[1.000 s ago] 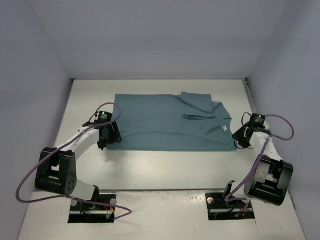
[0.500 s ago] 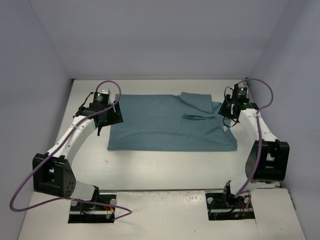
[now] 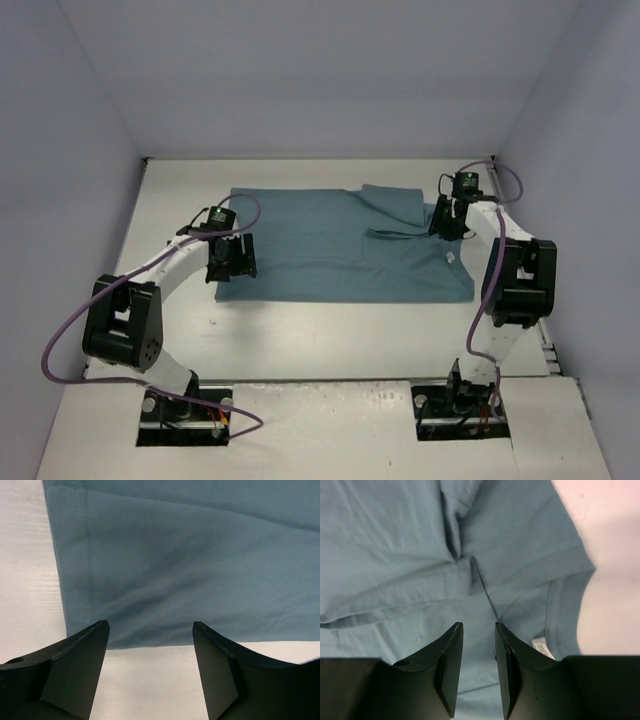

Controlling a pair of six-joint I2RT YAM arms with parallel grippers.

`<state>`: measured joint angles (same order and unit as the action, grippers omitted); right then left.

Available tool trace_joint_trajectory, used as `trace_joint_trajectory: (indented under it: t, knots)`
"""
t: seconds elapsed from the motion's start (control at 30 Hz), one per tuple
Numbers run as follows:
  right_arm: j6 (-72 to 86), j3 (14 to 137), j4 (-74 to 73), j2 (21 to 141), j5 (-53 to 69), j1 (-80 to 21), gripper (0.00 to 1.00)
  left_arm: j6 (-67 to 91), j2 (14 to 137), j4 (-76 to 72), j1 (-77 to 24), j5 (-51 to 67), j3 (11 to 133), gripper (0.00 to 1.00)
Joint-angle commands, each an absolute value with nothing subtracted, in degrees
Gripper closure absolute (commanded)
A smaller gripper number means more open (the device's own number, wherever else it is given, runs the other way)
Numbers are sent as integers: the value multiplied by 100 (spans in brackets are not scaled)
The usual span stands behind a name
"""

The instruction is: Fold and stack the t-shirts

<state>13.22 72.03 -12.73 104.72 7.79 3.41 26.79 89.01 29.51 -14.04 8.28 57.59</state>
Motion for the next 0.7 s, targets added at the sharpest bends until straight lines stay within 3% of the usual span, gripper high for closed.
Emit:
trace_joint_trajectory:
  t: [0.0,0.67]
  knots:
    - [1012,7637,-1204,10406,924,142,69,2549,8894,2602,-1494,975,5836,35]
    - [-809,8103,-1230,10677,446,-1257,53,2190,8667,2961,-1600,1185,5977,35]
